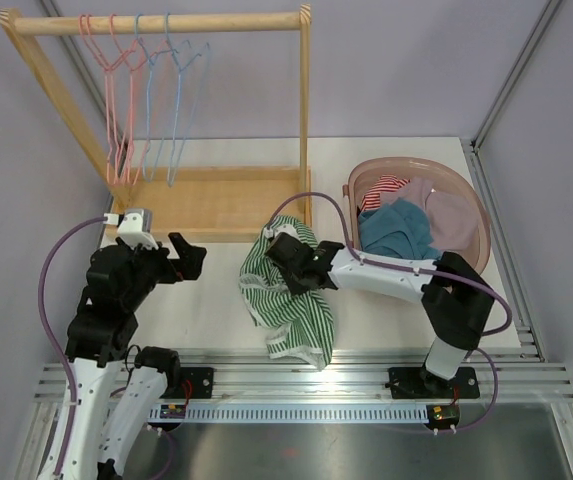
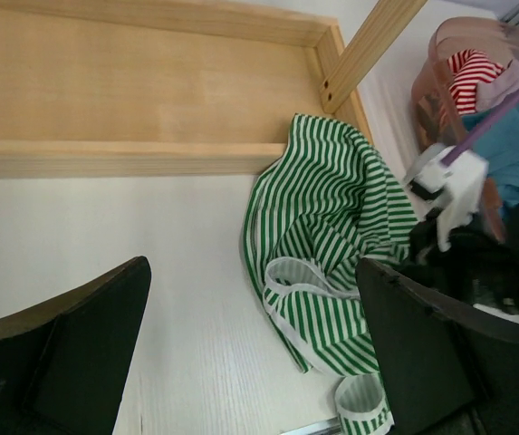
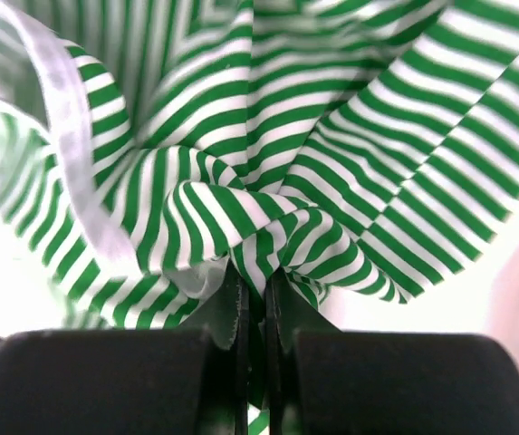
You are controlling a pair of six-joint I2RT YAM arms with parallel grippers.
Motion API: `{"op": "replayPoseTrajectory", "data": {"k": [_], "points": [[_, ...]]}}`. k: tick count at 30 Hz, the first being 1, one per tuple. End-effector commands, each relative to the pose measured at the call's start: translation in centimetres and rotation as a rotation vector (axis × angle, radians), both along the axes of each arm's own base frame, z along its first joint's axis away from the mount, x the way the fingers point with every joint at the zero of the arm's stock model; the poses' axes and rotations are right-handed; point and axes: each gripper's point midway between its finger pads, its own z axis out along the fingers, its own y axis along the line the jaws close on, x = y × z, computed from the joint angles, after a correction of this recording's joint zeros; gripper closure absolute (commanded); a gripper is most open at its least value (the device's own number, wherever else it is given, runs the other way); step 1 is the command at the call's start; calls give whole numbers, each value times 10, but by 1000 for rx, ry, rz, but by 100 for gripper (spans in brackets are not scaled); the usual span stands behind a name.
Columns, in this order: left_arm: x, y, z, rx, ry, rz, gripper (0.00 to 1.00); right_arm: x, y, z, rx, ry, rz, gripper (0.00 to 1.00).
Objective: Remove the tank top from the hanger
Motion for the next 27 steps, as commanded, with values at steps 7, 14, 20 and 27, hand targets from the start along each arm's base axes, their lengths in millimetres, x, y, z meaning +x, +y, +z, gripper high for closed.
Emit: {"op": "replayPoseTrajectory", "data": {"k": [7,14,20,27], "points": [[10,0,-23,33,17,-8,1,37,-6,146,90,-302,-61,100],[12,-3,-29,29,41,-25,1,58,-29,248,123,-506,-124,100],[13,-5,-31,28,52,-33,1,78,-91,312,102,-623,-272,100],[13,-6,-32,26,54,-37,1,96,-177,329,88,-657,-458,100]]}}
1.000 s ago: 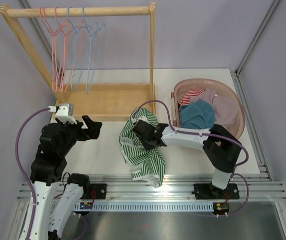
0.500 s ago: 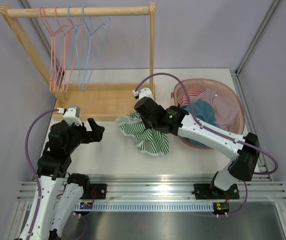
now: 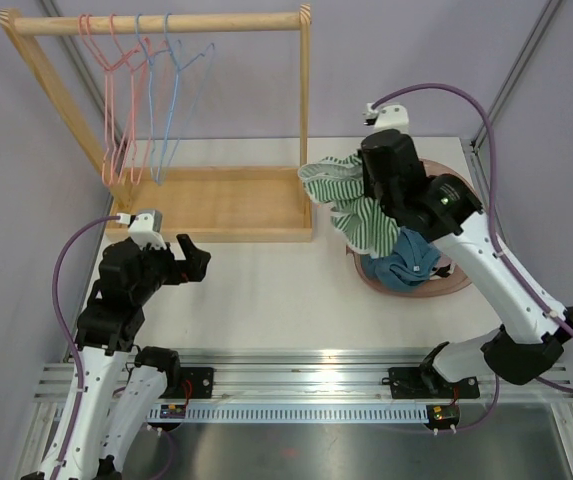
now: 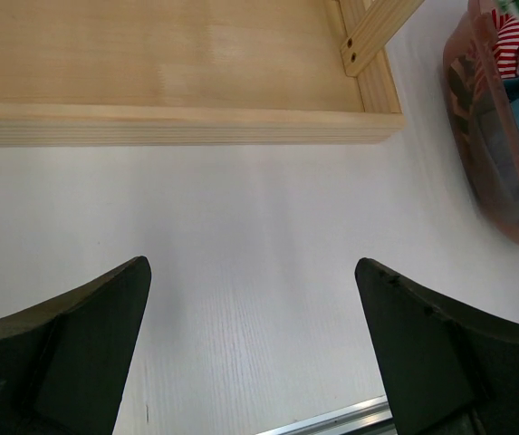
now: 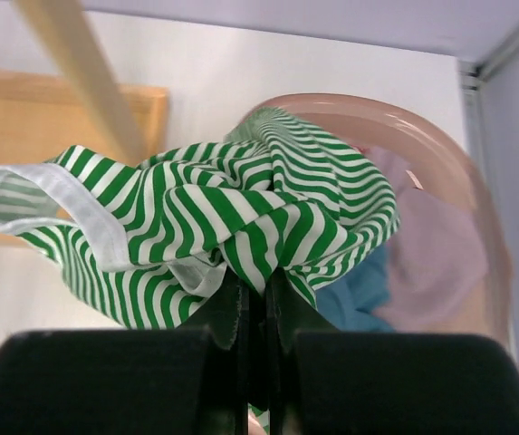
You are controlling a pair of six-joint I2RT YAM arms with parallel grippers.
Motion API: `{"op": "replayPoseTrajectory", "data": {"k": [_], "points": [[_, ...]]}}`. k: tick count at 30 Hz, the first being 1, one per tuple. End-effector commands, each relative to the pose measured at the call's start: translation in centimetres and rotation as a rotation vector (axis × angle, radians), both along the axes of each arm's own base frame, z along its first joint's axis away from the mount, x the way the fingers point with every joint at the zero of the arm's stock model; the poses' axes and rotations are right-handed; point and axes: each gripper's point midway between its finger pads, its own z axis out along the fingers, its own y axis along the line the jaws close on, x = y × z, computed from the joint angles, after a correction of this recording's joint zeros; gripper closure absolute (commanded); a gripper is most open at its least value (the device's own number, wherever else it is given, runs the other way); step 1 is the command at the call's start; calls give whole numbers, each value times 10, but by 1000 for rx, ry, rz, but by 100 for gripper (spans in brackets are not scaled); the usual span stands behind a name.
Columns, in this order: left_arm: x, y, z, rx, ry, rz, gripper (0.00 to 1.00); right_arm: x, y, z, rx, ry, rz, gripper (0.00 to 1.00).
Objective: Remove the tank top from the hanger
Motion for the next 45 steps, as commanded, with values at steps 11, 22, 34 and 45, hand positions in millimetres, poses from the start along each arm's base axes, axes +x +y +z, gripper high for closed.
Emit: {"op": "replayPoseTrajectory", "data": {"k": [11,22,34,45], "points": [[5,-6,9,-7,-46,-35,1,40,-93,-38,8,69,-215,100],[6,13,15,26,-70,69,1,61,-118,-101,-47,173,-326,37],[3,68,20,117,-46,374,1,19,-107,-71,102,152,-225,1],[-8,93,44,204,-43,474,1,-62,-120,-65,168,173,-160,0]]}}
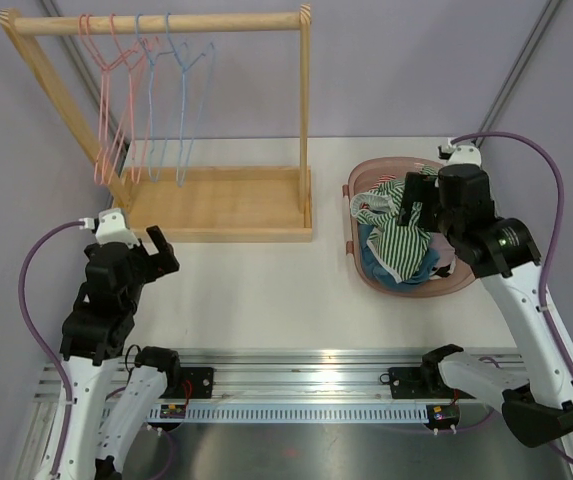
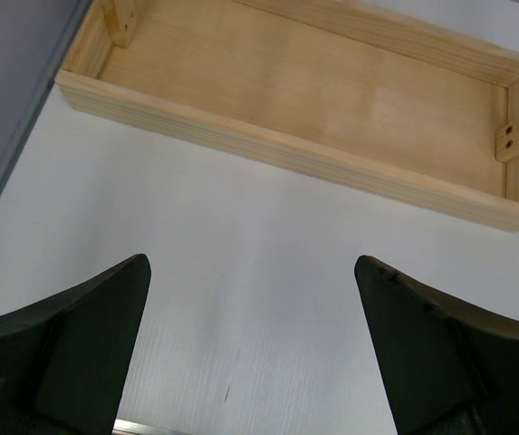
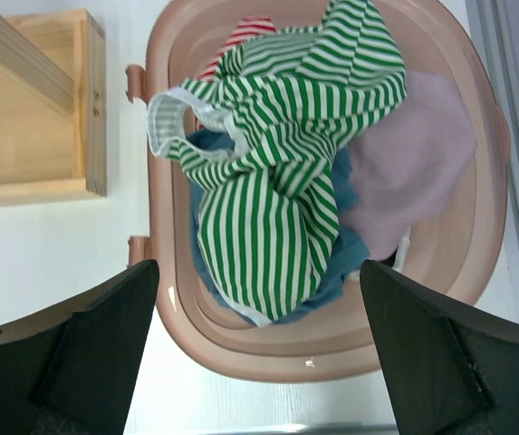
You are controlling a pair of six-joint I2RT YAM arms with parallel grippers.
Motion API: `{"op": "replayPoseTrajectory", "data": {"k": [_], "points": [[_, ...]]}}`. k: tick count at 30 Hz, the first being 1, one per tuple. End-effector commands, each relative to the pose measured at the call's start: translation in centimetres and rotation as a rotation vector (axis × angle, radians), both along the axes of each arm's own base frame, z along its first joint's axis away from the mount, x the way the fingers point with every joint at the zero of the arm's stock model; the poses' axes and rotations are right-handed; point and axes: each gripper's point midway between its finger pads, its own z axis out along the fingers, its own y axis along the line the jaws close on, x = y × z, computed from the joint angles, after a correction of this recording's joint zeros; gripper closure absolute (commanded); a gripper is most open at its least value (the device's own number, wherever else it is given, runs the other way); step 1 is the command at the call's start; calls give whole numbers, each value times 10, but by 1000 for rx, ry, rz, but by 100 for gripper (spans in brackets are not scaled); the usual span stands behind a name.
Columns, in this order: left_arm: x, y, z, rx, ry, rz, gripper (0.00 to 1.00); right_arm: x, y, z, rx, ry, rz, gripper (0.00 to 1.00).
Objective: Remove the tank top from the hanger
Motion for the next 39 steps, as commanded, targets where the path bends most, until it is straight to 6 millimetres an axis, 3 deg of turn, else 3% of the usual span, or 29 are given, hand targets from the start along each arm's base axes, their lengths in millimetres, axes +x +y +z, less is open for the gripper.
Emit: {"op": "replayPoseTrajectory", "data": {"k": [1,4,8,15,18,25,39], "points": [[-1,15,24,48,-26,65,1,-27,-8,-12,1,56,2,1],[-4,10,31,48,-21,26,1,-48,-13,-7,24,40,2,0],[-16,12,61,56,-88,24,1,-73,-16,-1,56,30,25,1],[-35,12,94,87,-104,-25,1,-96,-40,-12,-1,24,-30,1],[-38,4,98,75,-106,-76,1,-103,-45,-11,-3,5,-43,1],[-46,-14,98,43,-96,-182,1,-115,-36,-2,45,-67,36,1],[-46,-15,100,30,-148,-184,1,-113,-42,5,50,-117,1,0]]}}
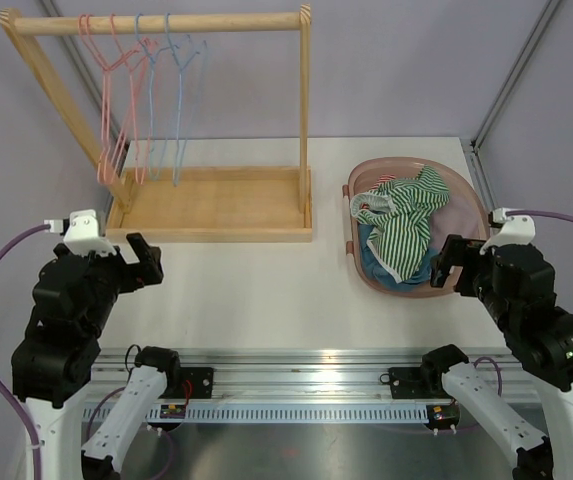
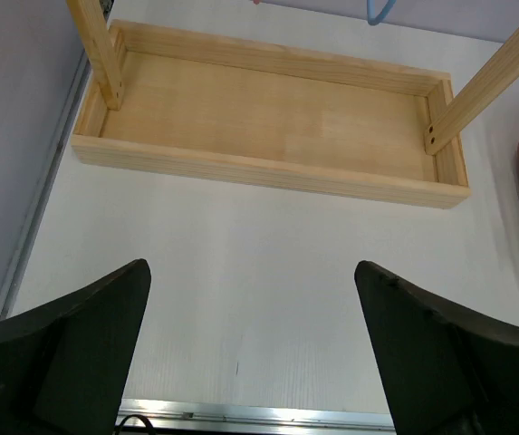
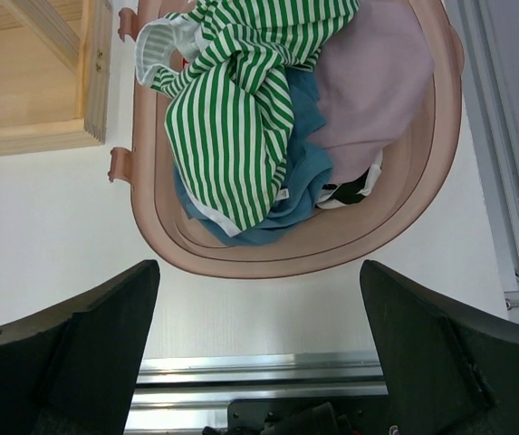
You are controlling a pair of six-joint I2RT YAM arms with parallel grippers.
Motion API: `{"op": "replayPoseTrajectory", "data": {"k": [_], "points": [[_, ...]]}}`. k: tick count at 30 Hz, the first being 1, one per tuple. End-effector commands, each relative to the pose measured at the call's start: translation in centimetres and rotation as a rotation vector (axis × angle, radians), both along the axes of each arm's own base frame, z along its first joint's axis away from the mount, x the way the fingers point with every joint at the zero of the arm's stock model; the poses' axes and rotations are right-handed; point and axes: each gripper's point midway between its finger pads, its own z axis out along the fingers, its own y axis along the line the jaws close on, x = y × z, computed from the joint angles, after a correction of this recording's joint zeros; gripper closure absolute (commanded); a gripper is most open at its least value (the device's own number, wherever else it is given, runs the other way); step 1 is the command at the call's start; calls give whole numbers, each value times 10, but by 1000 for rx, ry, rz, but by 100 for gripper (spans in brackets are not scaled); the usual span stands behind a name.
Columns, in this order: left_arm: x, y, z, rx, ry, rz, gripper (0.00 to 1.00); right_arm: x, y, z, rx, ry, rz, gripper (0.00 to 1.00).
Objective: Remove the tank top from the hanger
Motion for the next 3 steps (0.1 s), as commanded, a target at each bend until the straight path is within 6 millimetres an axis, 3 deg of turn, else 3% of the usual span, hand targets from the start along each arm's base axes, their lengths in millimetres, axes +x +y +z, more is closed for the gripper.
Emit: {"op": "replayPoseTrajectory", "data": {"k": [1,3], "points": [[3,-6,13,-8,-60,-37,1,7,-1,12,5,-52,-15,1],[3,-6,14,-6,-64,-35,1,8,-1,15,6,-62,-13,0]]}}
